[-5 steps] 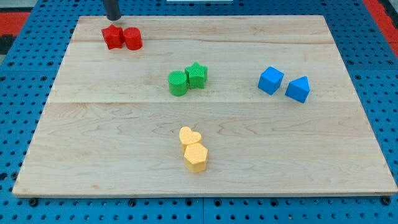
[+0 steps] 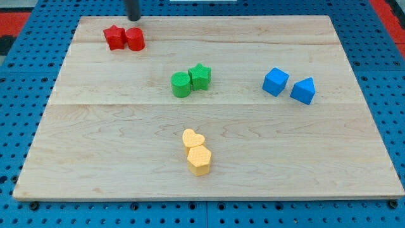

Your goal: Move the green circle towards the center left

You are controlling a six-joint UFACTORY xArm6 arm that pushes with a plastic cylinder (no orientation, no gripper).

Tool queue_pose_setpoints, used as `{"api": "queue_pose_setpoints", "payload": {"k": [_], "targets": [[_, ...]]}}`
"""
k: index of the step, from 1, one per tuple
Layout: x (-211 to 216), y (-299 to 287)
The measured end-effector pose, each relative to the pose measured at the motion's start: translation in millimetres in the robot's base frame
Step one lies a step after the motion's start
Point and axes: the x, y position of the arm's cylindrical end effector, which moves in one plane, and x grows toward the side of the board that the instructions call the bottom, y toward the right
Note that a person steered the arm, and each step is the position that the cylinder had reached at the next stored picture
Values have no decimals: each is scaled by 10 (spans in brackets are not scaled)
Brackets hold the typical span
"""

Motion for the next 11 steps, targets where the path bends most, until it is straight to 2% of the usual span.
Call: {"api": "queue_pose_setpoints", "payload": {"k": [1, 2, 3, 4, 5, 7, 8, 10, 11], "targets": [[284, 831], [954, 1532], [1595, 1703], [2055, 1131], [2269, 669], [2308, -511], [2309, -833], [2316, -1046], [2310, -727]]}}
